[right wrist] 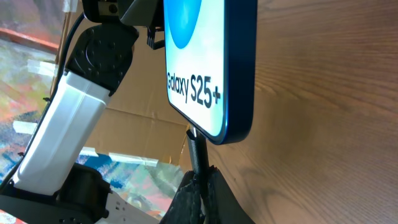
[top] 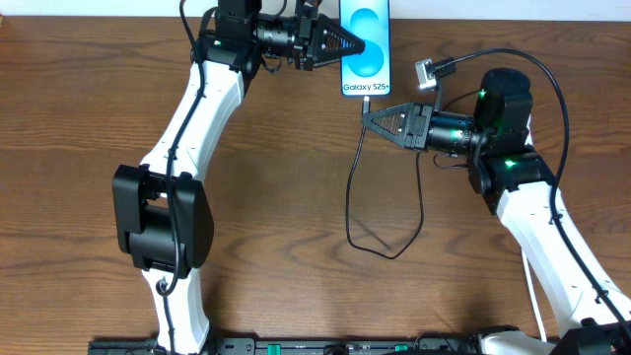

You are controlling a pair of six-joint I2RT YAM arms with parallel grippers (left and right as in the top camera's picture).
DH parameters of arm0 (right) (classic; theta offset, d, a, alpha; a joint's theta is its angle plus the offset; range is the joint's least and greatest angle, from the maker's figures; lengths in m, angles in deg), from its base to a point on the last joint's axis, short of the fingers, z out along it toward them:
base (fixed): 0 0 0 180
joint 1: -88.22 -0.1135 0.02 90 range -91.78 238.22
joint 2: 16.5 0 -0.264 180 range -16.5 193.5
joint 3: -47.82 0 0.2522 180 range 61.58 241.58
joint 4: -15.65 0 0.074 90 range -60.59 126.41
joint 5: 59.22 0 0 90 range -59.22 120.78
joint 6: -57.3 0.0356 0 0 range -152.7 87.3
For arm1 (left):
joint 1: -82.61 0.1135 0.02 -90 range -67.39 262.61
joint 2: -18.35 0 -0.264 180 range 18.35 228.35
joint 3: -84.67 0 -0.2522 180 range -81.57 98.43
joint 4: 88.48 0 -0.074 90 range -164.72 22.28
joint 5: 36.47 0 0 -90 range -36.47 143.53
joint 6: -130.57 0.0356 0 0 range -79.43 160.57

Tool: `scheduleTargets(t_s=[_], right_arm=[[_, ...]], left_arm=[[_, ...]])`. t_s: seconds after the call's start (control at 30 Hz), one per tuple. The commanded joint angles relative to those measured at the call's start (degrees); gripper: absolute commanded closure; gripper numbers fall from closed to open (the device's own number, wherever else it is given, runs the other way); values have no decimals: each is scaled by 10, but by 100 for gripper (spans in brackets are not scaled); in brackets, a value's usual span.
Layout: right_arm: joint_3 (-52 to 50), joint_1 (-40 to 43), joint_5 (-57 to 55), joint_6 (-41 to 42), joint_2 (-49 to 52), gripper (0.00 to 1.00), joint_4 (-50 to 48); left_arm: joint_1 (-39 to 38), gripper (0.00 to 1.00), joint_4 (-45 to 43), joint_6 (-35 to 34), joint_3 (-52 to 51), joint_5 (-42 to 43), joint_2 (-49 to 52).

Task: Plug charger to phone and switch on socket
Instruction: 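Push the USB-C plug upward into the phone's bottom port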

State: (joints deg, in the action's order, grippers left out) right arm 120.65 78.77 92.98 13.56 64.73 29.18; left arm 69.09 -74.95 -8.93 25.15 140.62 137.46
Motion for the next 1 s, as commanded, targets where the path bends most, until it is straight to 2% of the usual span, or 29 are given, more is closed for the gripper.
scheduleTargets(t_s=[0.0,0.97], right_arm=[[1,4,-2,4,-9,98,-2],[1,8,7,11,-9,98,-2]], left_arm=[[-2,93,-3,7,3,23,-30],[-3,93,-2,7,3,30,-30]])
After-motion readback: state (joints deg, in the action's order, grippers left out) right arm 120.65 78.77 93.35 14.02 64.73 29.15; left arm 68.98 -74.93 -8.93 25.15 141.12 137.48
